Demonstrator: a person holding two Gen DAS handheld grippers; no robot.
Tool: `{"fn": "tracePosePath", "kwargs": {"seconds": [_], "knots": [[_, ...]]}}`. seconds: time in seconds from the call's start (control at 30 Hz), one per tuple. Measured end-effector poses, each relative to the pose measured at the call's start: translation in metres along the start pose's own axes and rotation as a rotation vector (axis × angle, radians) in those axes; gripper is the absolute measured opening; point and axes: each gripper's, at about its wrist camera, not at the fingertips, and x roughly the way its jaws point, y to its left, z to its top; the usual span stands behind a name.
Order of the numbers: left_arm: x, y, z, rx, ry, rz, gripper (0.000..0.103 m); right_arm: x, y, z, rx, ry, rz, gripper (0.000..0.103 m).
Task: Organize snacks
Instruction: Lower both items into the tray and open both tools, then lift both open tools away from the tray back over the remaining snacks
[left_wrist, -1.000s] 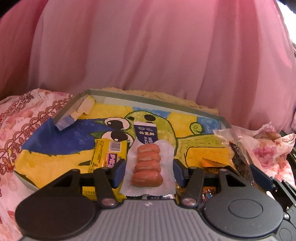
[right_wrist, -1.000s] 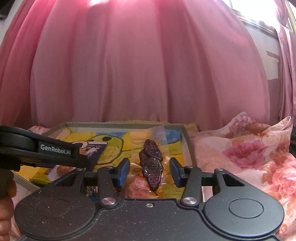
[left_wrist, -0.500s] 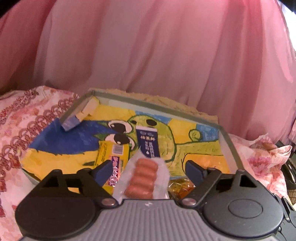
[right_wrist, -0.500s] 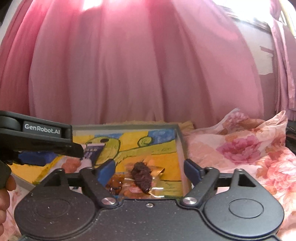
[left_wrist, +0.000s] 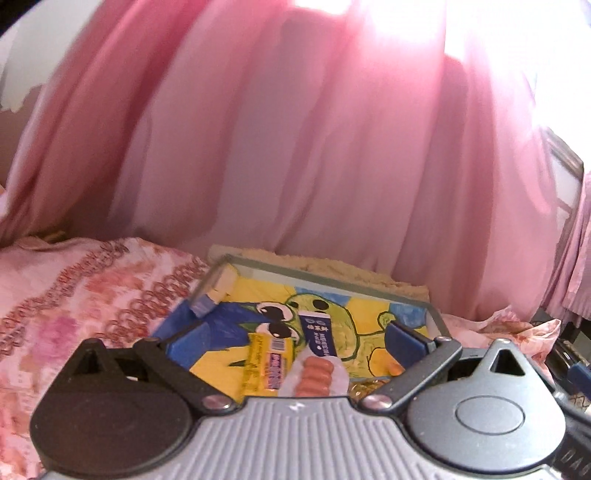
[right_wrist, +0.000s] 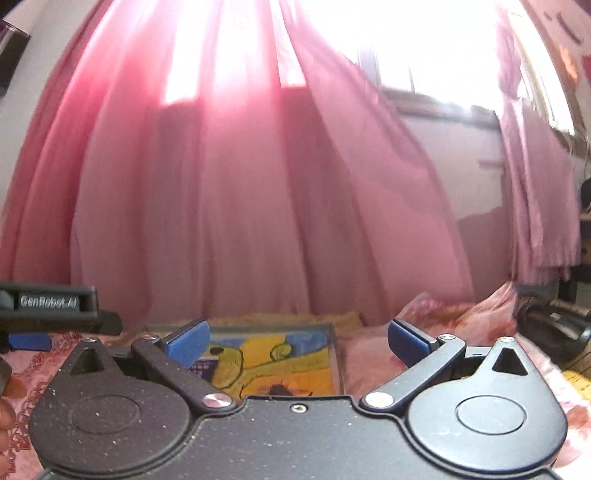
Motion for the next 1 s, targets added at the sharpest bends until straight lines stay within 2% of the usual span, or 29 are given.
{"fn": "tracePosePath", "kwargs": {"seconds": [0.2, 0.4, 0.83, 1.0], "knots": [[-0.045, 0.014, -0.015, 0.033, -0.044, -0.006, 0.103, -0.045, 0.002, 0.005, 0.049, -0.034, -0.015, 0.102], [-0.082, 0.030, -0.037, 0.053, -0.037, -0.024, 0.103, -0.087, 0.006, -0.002, 0.046, -0.043, -0.044, 0.102], [-0.136, 0.067, -0.076, 0.049, -0.003, 0.008, 0.103, -0.154, 0.034, -0.032, -0.059, 0.054, -0.015, 0.102], [-0.151, 0.084, -0.091, 0.042, 0.057, 0.010, 0.103, -0.175, 0.045, -0.043, -0.085, 0.105, 0.001, 0.102]]}}
